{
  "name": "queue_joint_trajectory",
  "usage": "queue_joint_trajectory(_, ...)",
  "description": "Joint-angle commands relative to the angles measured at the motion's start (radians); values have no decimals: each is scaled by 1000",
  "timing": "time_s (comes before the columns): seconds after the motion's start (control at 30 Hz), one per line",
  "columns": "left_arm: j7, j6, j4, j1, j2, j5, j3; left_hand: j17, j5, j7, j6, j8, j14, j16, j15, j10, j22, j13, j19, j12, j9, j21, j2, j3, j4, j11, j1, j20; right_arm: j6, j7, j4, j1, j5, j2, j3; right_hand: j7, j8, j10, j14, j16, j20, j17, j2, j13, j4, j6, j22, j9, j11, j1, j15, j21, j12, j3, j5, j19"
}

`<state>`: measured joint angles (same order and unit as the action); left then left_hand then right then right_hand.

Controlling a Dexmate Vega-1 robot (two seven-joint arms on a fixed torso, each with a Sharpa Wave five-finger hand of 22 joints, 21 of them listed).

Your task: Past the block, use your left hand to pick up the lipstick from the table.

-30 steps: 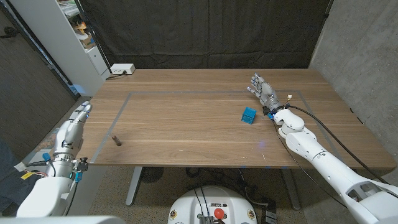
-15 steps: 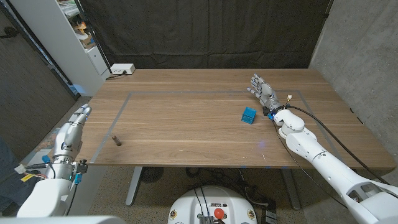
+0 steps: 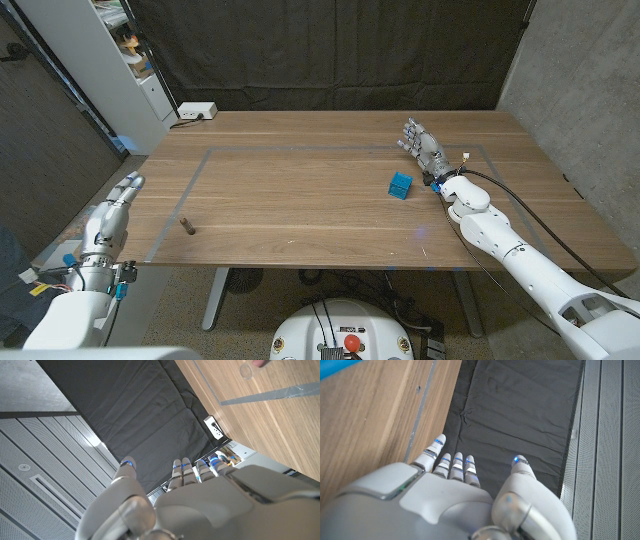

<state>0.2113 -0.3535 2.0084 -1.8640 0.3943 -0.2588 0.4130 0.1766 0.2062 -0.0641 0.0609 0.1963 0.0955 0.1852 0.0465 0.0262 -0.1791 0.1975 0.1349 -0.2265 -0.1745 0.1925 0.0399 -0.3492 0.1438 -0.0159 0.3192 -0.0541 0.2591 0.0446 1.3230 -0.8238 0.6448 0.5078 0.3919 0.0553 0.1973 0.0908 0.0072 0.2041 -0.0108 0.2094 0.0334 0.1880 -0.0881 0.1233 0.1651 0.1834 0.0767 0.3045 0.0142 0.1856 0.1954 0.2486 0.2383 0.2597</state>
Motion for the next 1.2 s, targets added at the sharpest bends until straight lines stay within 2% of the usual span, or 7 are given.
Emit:
queue_joint_trajectory(0.03, 17, 23, 15, -19, -10, 28, 20, 4, -5, -2, 9, -1, -3, 4, 1, 8, -2, 5, -1, -3, -6, 6, 3, -1, 7, 2, 13, -7, -5, -1, -1, 3, -1, -6, 7, -7, -2, -1, 6, 3, 1, 2, 8, 3, -7, 5, 4, 6, -5, 5, 2, 3, 1, 1, 8, -1)
queue_joint_trajectory(0.67, 88, 129, 48, -22, -16, 175, 27, 4, -1, 3, 6, 0, -5, 4, 2, 11, -1, 6, -2, -3, -6, 6, 16, -20, 21, 8, 58, -15, -9, -13, 13, -8, -8, 0, 8, -11, -2, -2, 5, 2, 1, 2, 8, 3, -8, 4, 4, 6, -5, 4, 5, 3, 1, 0, 8, -1)
queue_joint_trajectory(0.8, 107, 157, 59, -25, -15, 215, 28, 4, 0, 4, 6, 2, -10, 6, 3, 12, -1, 6, -8, -3, -7, 8, 20, -28, 28, 10, 81, -30, -15, -18, 17, -11, -7, -1, 8, -10, -2, -2, 5, 2, 1, 2, 8, 3, -8, 4, 4, 6, -5, 4, 6, 3, 1, 0, 8, -1)
queue_joint_trajectory(1.1, 152, 248, 111, -36, -13, 324, 13, 4, 4, 8, 4, 4, -18, 7, 5, 19, 0, 7, -19, -5, -8, 10, 22, -44, 38, 15, 127, -46, -7, -8, 7, -5, -9, -5, 12, -10, -2, -1, 5, 2, 3, 2, 8, 3, -9, 4, 4, 6, -6, 4, 6, 3, 1, -1, 8, -2)
queue_joint_trajectory(1.2, 151, 259, 121, -41, -16, 328, 15, 4, 5, 8, 5, 5, -20, 7, 5, 20, 0, 8, -23, -6, -8, 11, 22, -49, 40, 13, 141, -49, -6, -6, 4, -3, -7, -7, 12, -10, -2, -1, 6, 2, 2, 2, 8, 3, -9, 4, 4, 6, -6, 4, 6, 3, 1, -1, 8, -2)
